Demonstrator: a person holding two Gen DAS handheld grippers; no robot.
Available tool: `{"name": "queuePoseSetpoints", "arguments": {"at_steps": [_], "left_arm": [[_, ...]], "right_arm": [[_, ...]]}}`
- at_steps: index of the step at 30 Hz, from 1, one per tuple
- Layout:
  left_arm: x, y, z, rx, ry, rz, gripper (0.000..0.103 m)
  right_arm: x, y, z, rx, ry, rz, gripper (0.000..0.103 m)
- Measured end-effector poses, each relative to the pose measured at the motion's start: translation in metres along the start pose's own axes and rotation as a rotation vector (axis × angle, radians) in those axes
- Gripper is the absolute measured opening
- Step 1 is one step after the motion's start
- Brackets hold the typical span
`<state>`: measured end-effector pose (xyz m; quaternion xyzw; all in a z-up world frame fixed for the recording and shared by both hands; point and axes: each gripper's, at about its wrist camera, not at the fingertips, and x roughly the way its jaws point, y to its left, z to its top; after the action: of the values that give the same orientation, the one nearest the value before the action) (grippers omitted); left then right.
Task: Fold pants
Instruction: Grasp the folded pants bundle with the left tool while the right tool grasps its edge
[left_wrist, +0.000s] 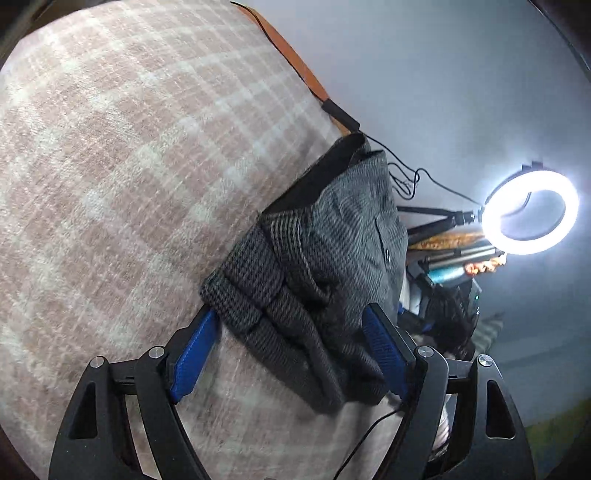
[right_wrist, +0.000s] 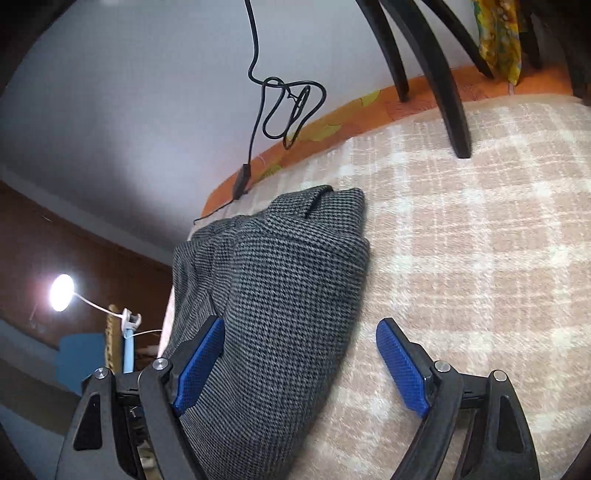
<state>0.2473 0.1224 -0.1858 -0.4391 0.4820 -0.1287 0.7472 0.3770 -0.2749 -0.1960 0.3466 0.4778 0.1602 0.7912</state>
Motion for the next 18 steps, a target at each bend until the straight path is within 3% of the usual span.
{"name": "queuePoseSetpoints", "arguments": {"at_steps": [5,11,14,18], "left_arm": [[0.006,-0.003,0.006,-0.037,-0.031,-0.012,0.083],[0.019,-0.016,0.003,-0.004,-0.074,0.006,0.083],[0.021,-0.019,0.001,0.038,-0.095,0.046,0.083],[0.026,-0.022,0.009,-0.002,-0.116,0.079,0.083]], "right_arm": [[0.009,0.001,0.003,0.034,-0.007,0.064,0.086],[0.019,0.011,0.004,0.038,-0.024,0.062,0.083],[0.019,0.014,0.003,0.013,-0.020,0.038,0.079],[0.019,0.003,0.004,0.049,-0.022,0.064,0.069]]}}
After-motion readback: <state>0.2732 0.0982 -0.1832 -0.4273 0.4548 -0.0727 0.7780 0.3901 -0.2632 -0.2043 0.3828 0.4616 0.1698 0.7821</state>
